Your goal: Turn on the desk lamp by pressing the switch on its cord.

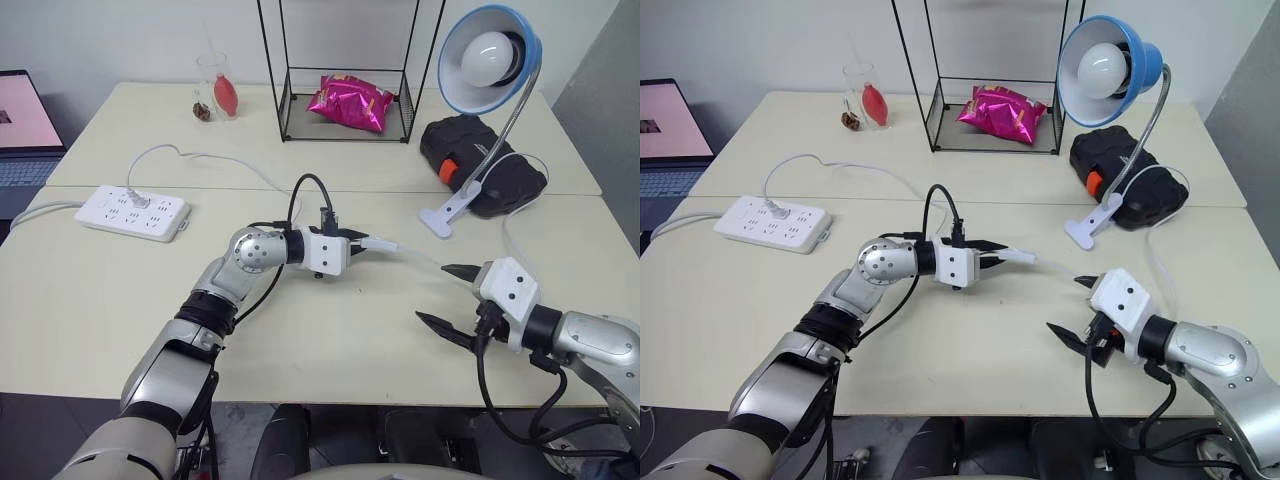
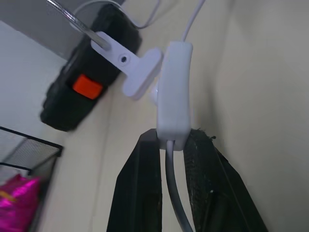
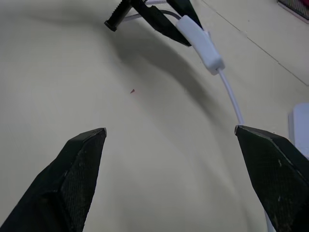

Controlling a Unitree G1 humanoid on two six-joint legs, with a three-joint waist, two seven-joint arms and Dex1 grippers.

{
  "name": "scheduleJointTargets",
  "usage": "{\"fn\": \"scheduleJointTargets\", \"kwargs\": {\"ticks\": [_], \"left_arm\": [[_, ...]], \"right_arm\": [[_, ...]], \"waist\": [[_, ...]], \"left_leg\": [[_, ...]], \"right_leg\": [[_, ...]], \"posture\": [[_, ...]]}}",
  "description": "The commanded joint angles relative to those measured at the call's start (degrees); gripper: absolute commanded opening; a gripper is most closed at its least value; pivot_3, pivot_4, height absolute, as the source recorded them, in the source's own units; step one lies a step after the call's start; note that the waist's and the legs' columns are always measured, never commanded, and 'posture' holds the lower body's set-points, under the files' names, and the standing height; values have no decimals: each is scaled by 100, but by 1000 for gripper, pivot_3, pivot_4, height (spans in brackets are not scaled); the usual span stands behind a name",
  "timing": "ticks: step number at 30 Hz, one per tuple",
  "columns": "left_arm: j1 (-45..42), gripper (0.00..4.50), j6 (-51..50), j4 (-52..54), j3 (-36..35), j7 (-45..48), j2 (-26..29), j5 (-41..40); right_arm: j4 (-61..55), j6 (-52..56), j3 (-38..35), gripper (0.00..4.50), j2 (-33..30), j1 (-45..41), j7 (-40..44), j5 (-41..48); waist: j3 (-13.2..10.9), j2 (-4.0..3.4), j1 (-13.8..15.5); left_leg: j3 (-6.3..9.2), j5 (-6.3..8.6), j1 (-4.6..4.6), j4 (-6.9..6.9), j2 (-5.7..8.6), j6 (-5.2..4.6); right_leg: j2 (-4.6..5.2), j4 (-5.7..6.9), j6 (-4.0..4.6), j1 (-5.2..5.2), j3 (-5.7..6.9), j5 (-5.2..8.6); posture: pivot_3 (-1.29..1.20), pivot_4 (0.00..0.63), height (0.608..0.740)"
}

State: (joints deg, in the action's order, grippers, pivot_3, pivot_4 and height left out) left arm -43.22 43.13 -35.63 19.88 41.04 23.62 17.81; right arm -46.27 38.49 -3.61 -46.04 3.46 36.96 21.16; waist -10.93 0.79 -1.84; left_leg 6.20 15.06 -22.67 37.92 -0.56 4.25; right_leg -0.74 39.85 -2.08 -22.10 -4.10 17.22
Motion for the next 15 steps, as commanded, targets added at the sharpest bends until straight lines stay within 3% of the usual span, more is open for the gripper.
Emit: {"fn": "scheduleJointTargets", "kwargs": {"ticks": [1, 15], "left_arm": [[-9, 335, 572, 119, -66, -725, 103, 397], [-26, 335, 1091, 169, 117, -1980, 363, 1513]], "right_arm": [[-91, -506, 342, 4500, 84, -267, -206, -495], [877, -2162, 1748, 4500, 455, -1311, -583, -2722]], "waist": [[0, 0, 2], [0, 0, 3]], "left_leg": [[2, 0, 0, 0, -1, 0], [3, 0, 0, 0, 1, 1]], "right_leg": [[0, 0, 0, 0, 2, 0], [2, 3, 3, -2, 5, -2]], "posture": [[0, 150, 740], [0, 150, 740]]}}
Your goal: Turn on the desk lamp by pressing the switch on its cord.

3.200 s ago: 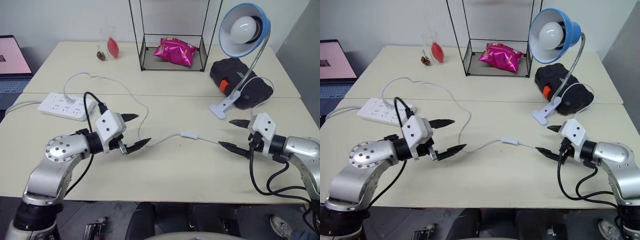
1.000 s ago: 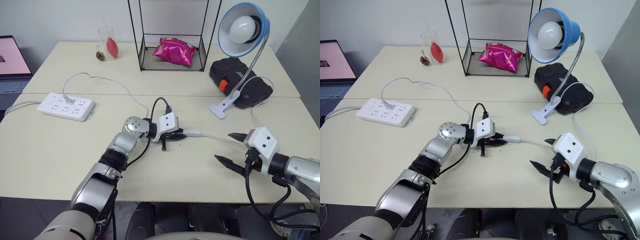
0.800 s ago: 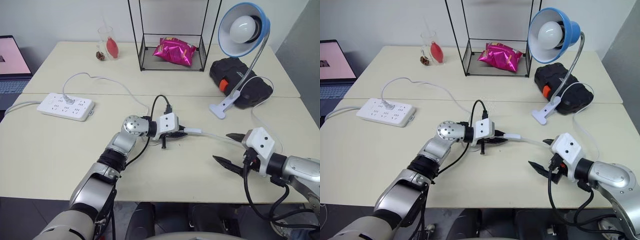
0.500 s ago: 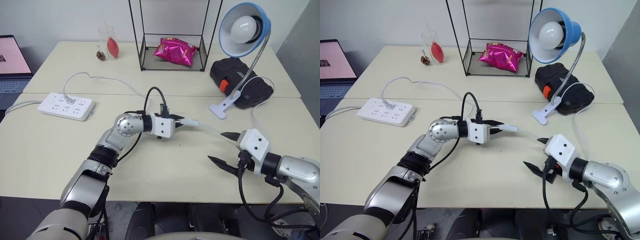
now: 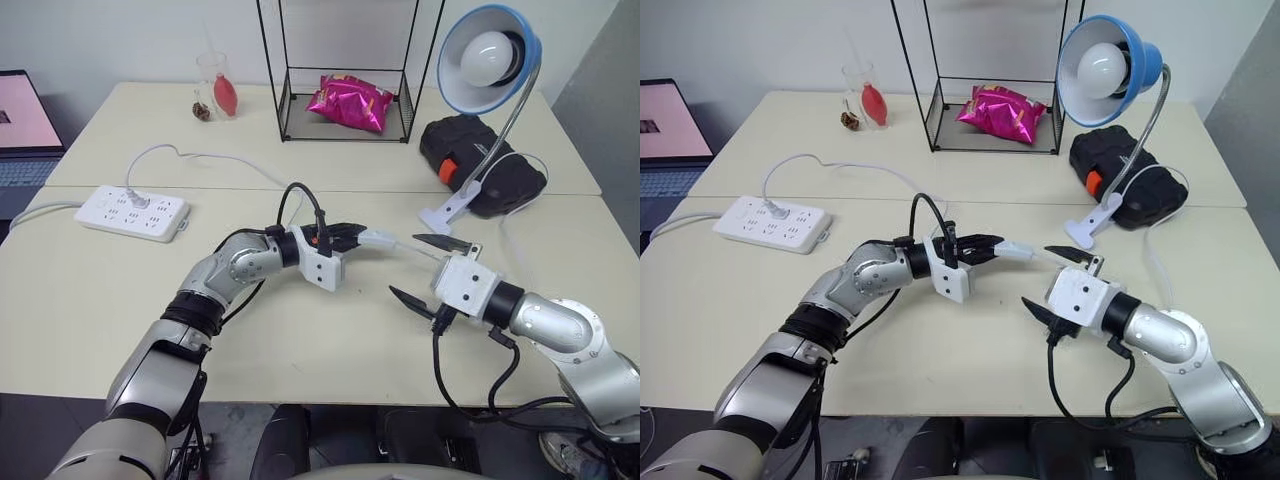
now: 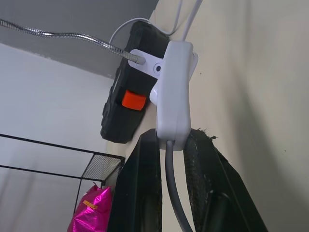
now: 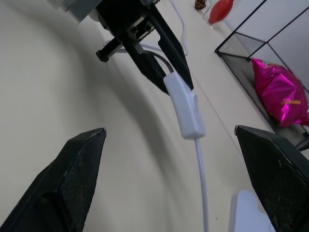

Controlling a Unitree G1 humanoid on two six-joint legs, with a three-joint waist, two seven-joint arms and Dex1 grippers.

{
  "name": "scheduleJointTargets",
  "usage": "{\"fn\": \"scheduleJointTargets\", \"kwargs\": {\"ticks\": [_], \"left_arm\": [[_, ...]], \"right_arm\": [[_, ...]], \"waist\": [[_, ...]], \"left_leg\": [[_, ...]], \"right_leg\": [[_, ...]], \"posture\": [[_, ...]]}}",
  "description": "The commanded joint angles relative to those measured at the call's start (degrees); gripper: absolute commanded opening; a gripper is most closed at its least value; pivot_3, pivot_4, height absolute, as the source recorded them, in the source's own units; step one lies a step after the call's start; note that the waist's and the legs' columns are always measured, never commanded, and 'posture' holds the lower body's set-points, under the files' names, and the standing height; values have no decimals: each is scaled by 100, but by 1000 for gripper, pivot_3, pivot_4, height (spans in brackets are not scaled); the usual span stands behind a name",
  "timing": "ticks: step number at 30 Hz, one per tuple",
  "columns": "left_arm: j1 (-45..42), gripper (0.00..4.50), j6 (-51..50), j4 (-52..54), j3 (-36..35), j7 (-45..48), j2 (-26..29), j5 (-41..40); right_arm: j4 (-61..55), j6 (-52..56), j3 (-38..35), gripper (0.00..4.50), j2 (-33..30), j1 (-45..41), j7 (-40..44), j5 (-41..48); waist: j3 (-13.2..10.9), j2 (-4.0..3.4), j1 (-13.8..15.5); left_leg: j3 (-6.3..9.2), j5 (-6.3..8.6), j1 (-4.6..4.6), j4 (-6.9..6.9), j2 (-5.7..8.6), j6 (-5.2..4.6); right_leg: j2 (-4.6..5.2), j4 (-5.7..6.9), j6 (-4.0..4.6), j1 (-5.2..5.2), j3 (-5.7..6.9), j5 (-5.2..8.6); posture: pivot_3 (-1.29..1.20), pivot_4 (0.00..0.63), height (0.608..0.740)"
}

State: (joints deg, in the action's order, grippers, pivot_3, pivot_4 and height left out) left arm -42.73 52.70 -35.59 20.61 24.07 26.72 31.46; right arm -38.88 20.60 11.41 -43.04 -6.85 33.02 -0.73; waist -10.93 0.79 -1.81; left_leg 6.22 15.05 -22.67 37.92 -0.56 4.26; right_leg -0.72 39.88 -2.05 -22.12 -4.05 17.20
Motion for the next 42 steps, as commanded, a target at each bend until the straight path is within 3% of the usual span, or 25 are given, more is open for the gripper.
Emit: {"fn": "scheduleJointTargets", "kwargs": {"ticks": [1, 11, 42], "left_arm": [[-79, 335, 145, 165, 56, -334, 58, 191], [-102, 335, 71, 238, 113, -594, 81, 373], [18, 335, -194, 587, 123, -645, 130, 321]], "right_arm": [[233, -420, 348, 4500, 228, -377, -253, -710], [648, -698, 745, 4500, 747, -593, -470, -1779], [1062, -1033, 1014, 4500, 1319, -761, -371, -3250]], "waist": [[0, 0, 0], [0, 0, 2], [0, 0, -1]], "left_leg": [[0, 0, 0, 0, 0, 0], [-1, 0, -5, 0, 2, 0], [2, -1, -2, 1, 1, 1]], "right_leg": [[0, 2, 0, 0, 0, 0], [3, 4, 1, -7, 1, -1], [2, 10, 2, -7, 4, -1]], "posture": [[0, 150, 740], [0, 150, 740], [0, 150, 740]]}}
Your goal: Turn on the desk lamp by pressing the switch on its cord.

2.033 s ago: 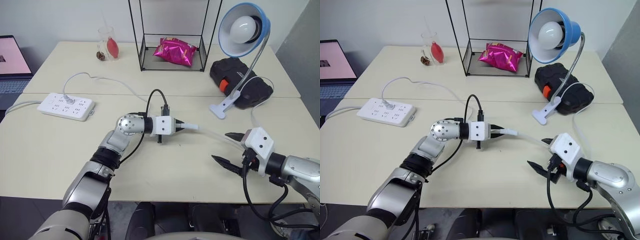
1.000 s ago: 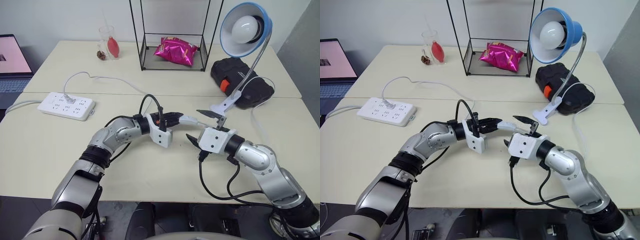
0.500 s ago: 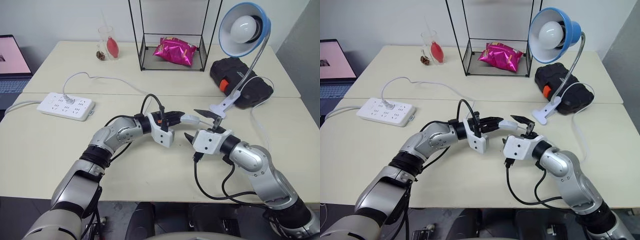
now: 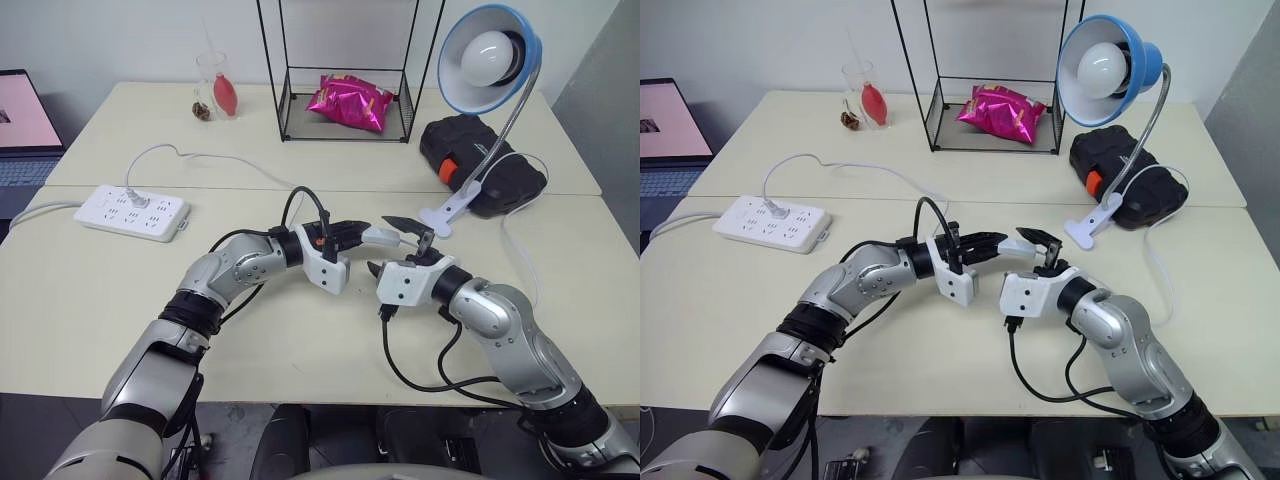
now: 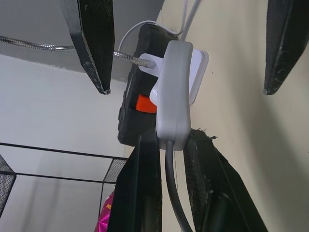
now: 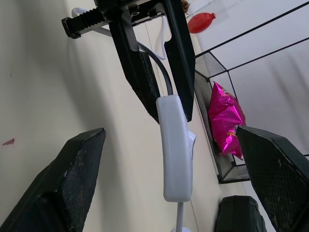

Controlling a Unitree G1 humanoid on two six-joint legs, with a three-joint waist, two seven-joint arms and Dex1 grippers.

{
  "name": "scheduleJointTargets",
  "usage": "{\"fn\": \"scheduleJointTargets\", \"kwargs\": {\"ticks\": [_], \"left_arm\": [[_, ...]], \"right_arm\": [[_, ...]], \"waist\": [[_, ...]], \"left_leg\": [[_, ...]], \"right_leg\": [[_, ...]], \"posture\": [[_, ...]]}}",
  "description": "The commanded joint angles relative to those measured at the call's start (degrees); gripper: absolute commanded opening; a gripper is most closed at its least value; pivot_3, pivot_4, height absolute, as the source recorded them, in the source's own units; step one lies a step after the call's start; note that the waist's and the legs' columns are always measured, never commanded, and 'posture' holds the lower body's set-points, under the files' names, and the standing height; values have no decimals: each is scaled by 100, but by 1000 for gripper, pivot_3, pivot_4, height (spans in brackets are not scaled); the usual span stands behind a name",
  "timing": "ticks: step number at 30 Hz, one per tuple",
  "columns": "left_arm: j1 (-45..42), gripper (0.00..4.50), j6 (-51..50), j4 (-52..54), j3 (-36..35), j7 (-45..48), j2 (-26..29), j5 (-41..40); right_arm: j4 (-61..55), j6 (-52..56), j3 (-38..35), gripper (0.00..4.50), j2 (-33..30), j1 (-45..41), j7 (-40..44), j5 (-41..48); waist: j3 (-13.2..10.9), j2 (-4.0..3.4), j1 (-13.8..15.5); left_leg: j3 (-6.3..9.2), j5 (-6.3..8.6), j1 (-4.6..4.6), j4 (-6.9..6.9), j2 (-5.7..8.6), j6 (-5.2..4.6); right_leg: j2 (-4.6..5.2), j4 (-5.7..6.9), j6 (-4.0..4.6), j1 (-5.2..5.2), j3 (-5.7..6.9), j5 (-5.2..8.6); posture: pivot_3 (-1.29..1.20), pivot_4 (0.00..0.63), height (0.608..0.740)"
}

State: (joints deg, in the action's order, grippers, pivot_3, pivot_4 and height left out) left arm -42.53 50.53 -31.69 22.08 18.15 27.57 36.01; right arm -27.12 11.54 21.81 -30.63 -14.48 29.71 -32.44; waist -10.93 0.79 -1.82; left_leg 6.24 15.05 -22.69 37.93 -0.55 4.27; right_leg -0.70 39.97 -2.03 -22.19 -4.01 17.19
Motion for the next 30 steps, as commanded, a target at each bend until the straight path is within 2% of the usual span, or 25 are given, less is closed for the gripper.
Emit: {"fn": "scheduleJointTargets", "kwargs": {"ticks": [1, 15, 19, 20, 30], "left_arm": [[-3, 335, 23, 197, -24, -61, 47, -127], [16, 335, -12, 254, -39, -92, 50, -113], [39, 335, -26, 296, -39, -78, 41, -131], [48, 335, -29, 311, -39, -73, 39, -136], [147, 335, -77, 469, -32, -18, 5, -185]], "right_arm": [[-110, -127, -28, 4500, 100, 4, -29, -94], [-64, -62, -22, 4500, 255, 79, 184, -233], [-23, -59, -29, 3774, 313, 79, 201, -263], [-6, -57, -27, 3387, 335, 71, 193, -270], [96, -113, 1, 1103, 424, 11, 191, -318]], "waist": [[0, 0, 0], [0, 0, -1], [0, 0, -1], [0, 0, -1], [0, 0, -1]], "left_leg": [[0, 0, 0, 0, 0, 0], [0, 0, 0, 0, 0, 0], [0, 0, 0, 1, 0, 0], [0, 0, 0, 1, 0, 0], [0, 0, 1, 1, 0, 0]], "right_leg": [[0, 0, 0, 0, 0, 0], [0, 1, 0, 0, 0, 0], [0, 1, 0, 0, 0, 0], [0, 1, 0, 0, 0, 0], [0, 2, 0, 0, 0, 0]], "posture": [[0, 150, 740], [0, 150, 740], [0, 150, 740], [0, 150, 740], [0, 150, 740]]}}
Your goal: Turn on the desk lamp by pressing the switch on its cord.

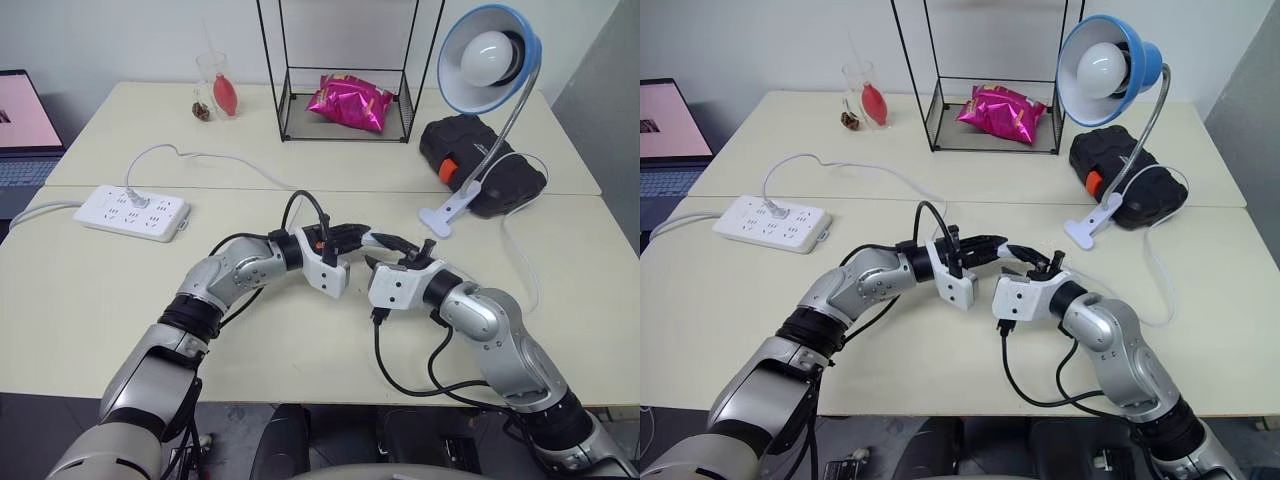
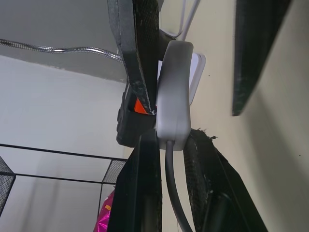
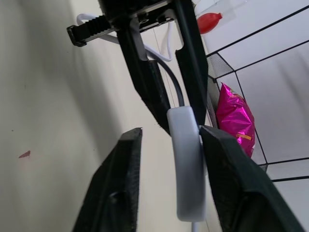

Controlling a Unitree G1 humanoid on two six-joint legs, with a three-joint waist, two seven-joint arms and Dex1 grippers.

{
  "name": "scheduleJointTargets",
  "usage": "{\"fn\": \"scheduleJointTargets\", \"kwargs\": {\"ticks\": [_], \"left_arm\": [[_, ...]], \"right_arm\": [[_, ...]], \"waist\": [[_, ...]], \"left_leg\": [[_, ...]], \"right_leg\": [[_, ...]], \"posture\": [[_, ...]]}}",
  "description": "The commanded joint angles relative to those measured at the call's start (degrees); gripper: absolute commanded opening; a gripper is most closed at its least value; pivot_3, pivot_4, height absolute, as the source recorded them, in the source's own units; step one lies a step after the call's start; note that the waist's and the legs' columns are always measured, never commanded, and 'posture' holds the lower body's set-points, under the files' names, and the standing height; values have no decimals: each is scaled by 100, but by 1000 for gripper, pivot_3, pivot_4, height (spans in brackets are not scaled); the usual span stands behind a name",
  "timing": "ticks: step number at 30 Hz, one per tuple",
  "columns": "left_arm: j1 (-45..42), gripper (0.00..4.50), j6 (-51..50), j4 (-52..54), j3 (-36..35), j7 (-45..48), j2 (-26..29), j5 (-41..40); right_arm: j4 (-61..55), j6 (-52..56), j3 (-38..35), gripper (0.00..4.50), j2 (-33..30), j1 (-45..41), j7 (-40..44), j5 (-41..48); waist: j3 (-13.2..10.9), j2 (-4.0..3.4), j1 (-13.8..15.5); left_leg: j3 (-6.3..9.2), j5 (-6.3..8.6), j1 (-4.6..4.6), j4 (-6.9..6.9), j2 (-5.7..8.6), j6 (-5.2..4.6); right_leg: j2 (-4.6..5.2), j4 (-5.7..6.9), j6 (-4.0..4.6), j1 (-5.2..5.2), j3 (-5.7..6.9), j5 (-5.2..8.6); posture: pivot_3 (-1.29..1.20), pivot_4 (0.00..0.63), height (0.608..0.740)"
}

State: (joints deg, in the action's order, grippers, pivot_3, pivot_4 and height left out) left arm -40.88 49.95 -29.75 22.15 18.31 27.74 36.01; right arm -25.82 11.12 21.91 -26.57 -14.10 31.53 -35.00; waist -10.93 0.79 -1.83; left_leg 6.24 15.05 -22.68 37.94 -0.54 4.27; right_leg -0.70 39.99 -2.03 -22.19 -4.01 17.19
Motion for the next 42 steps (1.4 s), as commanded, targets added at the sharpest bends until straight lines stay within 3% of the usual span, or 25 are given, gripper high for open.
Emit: {"fn": "scheduleJointTargets", "kwargs": {"ticks": [1, 3, 11, 13, 18, 35, 42], "left_arm": [[-14, 335, -20, 284, -41, -28, -10, -190], [-9, 335, -25, 295, -44, -21, -7, -193], [6, 335, -59, 320, -49, -2, 5, -205], [8, 335, -65, 323, -45, 2, 10, -210], [19, 335, -89, 334, -43, 18, 21, -217], [11, 335, -84, 305, -39, 18, 44, -205], [49, 335, -78, 365, -46, 20, 45, -219]], "right_arm": [[-30, -74, -9, 901, 27, -31, 4, -61], [-25, -96, -15, 464, 40, -33, -12, -63], [13, -329, -121, 439, 107, -49, -251, -107], [-2, -358, -190, 1139, 144, -10, -310, -70], [-9, -590, -214, 2160, 5, 74, -550, -418], [3, -623, -270, 2229, 98, 307, -547, -460], [46, -619, -230, 503, 135, 300, -481, -418]], "waist": [[0, 0, 0], [0, 0, 0], [0, 0, 0], [0, 0, 0], [0, 0, 0], [0, 0, -1], [0, 0, -1]], "left_leg": [[0, 0, 0, 0, 0, 0], [1, 0, -1, 0, 0, 0], [0, 0, 0, 0, 0, 0], [0, 0, 0, 0, 0, 0], [0, 0, 0, 0, 0, 0], [-1, 0, 1, 0, 0, 0], [1, 0, 1, 0, 0, 0]], "right_leg": [[0, 0, 0, 0, 0, 0], [0, 0, 0, 0, 0, 0], [0, 1, 0, 0, 0, 0], [0, 1, 0, 0, 0, 0], [0, 1, 0, 0, 0, 0], [0, 2, 0, 0, -1, 0], [0, 2, 0, 1, 0, 0]], "posture": [[0, 150, 740], [0, 150, 740], [0, 150, 740], [0, 150, 740], [0, 150, 740], [0, 150, 740], [0, 150, 740]]}}
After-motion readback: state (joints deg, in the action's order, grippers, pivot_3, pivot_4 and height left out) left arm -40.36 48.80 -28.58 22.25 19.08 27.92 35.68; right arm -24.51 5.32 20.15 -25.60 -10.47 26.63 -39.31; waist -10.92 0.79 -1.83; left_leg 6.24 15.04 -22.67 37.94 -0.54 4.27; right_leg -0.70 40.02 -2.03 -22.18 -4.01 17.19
